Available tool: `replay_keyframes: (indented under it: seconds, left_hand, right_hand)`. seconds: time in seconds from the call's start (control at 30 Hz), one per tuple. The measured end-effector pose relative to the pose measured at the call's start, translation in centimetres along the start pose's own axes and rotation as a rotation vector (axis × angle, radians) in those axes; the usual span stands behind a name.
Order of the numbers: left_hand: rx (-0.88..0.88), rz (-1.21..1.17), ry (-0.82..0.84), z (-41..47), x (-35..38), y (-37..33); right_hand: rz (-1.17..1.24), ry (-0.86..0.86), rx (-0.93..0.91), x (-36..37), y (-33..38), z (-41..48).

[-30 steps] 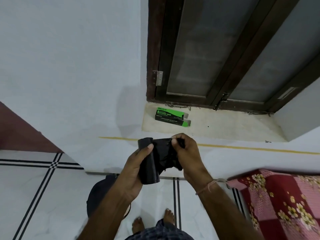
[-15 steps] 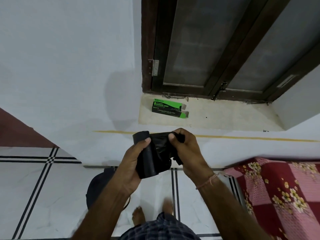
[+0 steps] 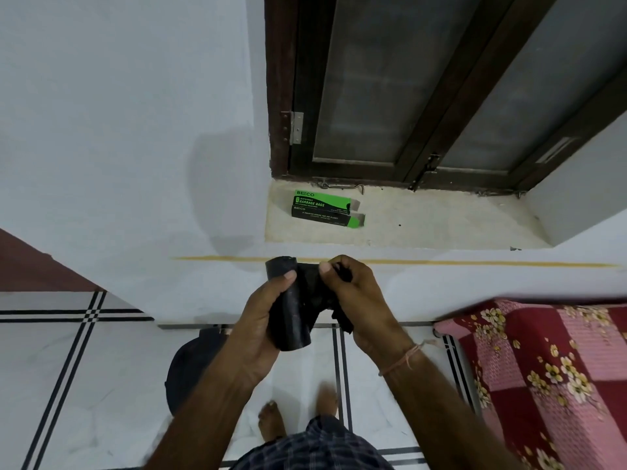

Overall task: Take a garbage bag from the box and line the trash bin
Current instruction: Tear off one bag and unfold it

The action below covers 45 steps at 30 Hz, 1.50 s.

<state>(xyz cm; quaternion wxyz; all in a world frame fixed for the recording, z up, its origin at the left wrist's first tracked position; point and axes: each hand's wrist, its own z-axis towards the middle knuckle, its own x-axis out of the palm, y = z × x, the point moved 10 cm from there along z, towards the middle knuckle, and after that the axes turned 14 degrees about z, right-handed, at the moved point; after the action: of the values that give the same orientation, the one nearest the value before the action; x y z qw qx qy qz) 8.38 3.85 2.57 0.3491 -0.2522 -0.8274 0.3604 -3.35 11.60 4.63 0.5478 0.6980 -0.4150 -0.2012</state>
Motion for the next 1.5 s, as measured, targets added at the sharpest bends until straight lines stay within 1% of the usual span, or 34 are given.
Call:
replay_keyframes:
  seconds: [0.13, 0.2, 0.33, 0.43, 0.67, 0.8, 0.87, 0.97, 1.07, 1.17, 1.3, 1.4, 1.5]
  left_hand:
    - [-0.008, -0.052, 0.0, 0.1, -0.3, 0.0]
    - [0.003, -0.049, 0.012, 0.1, -0.2, -0.1]
    - [0.009, -0.062, 0.055, 0.0, 0.5, -0.1]
    - [0.007, -0.052, 0.059, -0.2, 0.8, -0.1]
    - [-0.059, -0.058, 0.009, -0.2, -0.1, 0.6]
    - [-0.064, -0.08, -0.008, -0.2, -0.6, 0.8]
    - [-0.061, -0.08, -0.006, -0.3, -0.5, 0.7]
    - [-0.04, -0.052, -0.002, -0.4, -0.3, 0.3]
    - [-0.041, -0.06, 0.021, -0.5, -0.1, 0.3]
    - [-0.067, -0.087, 0.029, -0.5, 0.0, 0.5]
    - [-0.074, -0.025, -0.023, -0.3, -0.9, 0.6]
    - [-0.073, -0.038, -0.006, -0.2, -0.5, 0.7]
    - [-0.062, -0.055, -0.008, -0.1, -0.3, 0.5]
  right_hand:
    - [0.029, -0.029, 0.001, -1.0, 0.1, 0.4]
    - [0.054, 0.011, 0.03, -0.8, 0.3, 0.3]
    - [0.178, 0.108, 0.109, 0.1, 0.1, 0.1]
    - [0.168, 0.156, 0.127, 0.9, 0.3, -0.2]
    - [0.067, 0.091, -0.012, -0.1, 1.0, 0.4]
    - [-0.083, 0.031, -0.101, -0.1, 1.5, 0.6]
    - [-0.111, 0.017, -0.139, 0.2, 1.8, 0.6]
    - [-0.05, 0.035, -0.115, 0.7, 1.8, 0.3]
    - [-0.049, 0.131, -0.07, 1.8, 1.5, -0.1]
    - [-0.104, 0.084, -0.108, 1.2, 1.5, 0.2]
    - [-0.05, 0.018, -0.07, -0.2, 0.8, 0.7]
    - [-0.048, 0.011, -0.099, -0.3, 1.5, 0.8]
    - [-0.037, 0.017, -0.089, 0.0, 1.4, 1.0]
